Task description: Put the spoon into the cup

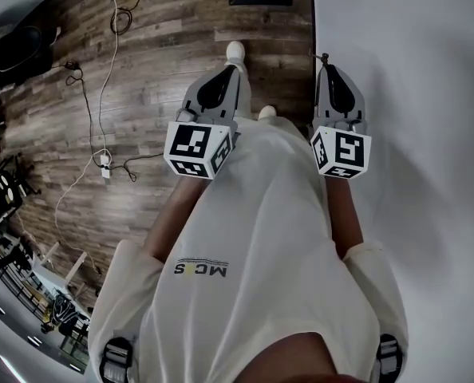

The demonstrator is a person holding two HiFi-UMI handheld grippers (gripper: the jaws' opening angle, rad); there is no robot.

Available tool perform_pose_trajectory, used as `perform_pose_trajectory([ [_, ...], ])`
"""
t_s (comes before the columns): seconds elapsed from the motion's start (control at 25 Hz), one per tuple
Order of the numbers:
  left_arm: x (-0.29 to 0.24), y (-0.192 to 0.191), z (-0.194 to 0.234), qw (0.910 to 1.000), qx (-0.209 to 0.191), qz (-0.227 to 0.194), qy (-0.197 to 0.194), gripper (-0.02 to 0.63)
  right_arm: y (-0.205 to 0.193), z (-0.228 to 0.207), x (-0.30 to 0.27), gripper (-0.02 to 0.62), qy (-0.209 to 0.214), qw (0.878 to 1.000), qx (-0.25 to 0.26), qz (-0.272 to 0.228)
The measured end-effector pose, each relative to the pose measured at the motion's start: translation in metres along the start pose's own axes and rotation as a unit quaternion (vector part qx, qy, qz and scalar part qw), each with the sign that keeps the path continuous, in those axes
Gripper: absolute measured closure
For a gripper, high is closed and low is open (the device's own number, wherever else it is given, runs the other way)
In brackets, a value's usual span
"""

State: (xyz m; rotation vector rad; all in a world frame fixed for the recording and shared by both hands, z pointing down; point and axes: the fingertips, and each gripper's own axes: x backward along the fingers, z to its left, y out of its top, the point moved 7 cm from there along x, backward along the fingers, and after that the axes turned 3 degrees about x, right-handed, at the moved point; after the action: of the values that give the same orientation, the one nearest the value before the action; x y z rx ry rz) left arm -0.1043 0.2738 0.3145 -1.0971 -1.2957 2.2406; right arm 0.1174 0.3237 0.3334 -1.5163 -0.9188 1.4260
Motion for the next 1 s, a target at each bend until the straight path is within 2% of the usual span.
perform_pose_trajectory([
  [0.52, -0.130, 0.119, 0.128, 0.9986, 0.010, 0.002, -0.053, 0.594, 0.082, -0.014, -0.177, 0.546, -0.031, 0.999, -0.001, 0.033],
  [0.8, -0.177, 0.168, 0.188, 0.9968, -0.001, 0.009, -0.079, 0.595, 0.121, -0.016, -0.254, 0.546, -0.045, 0.998, -0.007, 0.040],
  [1.0, -0.210, 0.181, 0.208, 0.9968, 0.001, 0.015, -0.079, 0.594, 0.135, -0.027, -0.299, 0.546, -0.042, 0.998, -0.010, 0.037],
])
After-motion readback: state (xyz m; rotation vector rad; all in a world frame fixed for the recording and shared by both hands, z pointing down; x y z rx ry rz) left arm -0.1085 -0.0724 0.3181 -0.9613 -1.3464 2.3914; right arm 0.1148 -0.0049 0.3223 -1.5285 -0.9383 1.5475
